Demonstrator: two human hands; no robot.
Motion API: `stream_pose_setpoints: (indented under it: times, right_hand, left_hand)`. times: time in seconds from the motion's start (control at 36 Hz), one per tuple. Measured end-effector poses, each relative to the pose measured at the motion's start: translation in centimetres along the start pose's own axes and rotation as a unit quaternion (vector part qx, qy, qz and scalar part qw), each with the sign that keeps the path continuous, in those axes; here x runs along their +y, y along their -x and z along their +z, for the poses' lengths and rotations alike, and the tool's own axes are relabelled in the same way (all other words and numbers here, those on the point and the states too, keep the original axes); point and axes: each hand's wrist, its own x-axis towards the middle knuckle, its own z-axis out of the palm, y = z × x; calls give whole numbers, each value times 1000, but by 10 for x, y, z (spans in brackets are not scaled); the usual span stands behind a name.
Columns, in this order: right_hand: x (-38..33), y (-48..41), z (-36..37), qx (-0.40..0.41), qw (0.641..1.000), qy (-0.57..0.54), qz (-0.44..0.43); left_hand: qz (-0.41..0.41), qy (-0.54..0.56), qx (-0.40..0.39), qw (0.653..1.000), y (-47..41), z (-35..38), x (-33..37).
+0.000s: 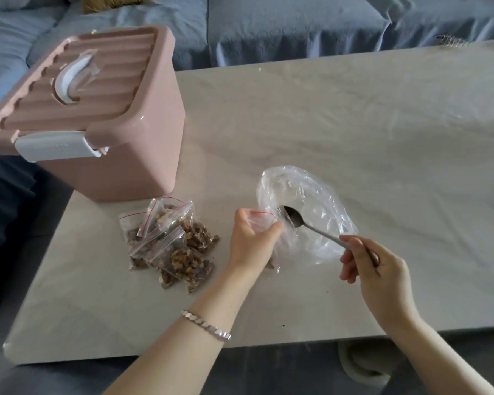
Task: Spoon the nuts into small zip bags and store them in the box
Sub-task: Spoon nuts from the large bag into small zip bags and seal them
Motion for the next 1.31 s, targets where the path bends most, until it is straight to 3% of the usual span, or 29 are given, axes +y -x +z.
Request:
stream_pose_setpoints:
  times: [0.22, 0.47, 0.64, 0.89, 1.17, 1.31]
  right_hand:
    - [-9, 5, 11, 20, 985, -96, 142]
    - [-10, -4, 0, 53, 930, -245, 270]
    - [-16, -8, -18, 51, 943, -223, 244]
    - [-29, -4, -22, 30, 991, -59, 116]
    - [-20, 20, 9, 4, 999, 21, 46]
    - [-15, 27, 17, 14, 994, -29, 100]
  left_hand:
    - [46, 9, 7, 999, -1, 5, 0]
    - [97, -6, 60, 993, -9, -12, 0]
    - [130, -104, 44, 985, -11, -33, -10]
    - [121, -159, 13, 980, -9, -38, -19]
    - [35, 21, 12, 999, -8, -18, -12]
    - [16, 129, 9, 992, -2, -8, -6]
